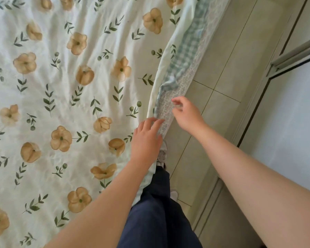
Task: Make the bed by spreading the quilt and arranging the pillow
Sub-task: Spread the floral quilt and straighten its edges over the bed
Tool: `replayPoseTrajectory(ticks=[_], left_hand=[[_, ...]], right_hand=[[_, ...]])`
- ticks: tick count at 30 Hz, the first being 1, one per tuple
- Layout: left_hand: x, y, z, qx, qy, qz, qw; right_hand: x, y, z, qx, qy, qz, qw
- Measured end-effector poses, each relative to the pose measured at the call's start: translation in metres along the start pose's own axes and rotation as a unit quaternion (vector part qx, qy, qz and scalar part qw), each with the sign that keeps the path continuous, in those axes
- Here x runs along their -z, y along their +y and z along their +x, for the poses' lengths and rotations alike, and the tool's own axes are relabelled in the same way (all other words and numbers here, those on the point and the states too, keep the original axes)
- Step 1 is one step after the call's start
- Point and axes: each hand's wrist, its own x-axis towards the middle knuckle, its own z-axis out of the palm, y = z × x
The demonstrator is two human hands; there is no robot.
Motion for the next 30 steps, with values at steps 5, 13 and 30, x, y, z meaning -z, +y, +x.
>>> replayPoseTrajectory(ticks=[5, 13, 30], left_hand=[[0.002, -0.007, 0.053, 0.025, 0.014, 0.068, 0.997], [0.027, -0.031, 0.141, 0.174, -0.078, -0.021, 0.981], [0.024, 0.003, 0.148, 0.052, -0.162, -0.059, 0.984]], right_hand=[[0.018, -0.026, 0.069, -0.138, 0.065, 0.18, 0.972], [0.029, -0.08, 0.172, -0.214, 0.019, 0.297, 0.93], [0.08, -0.059, 0.203, -0.272, 0.083, 0.298, 0.911]])
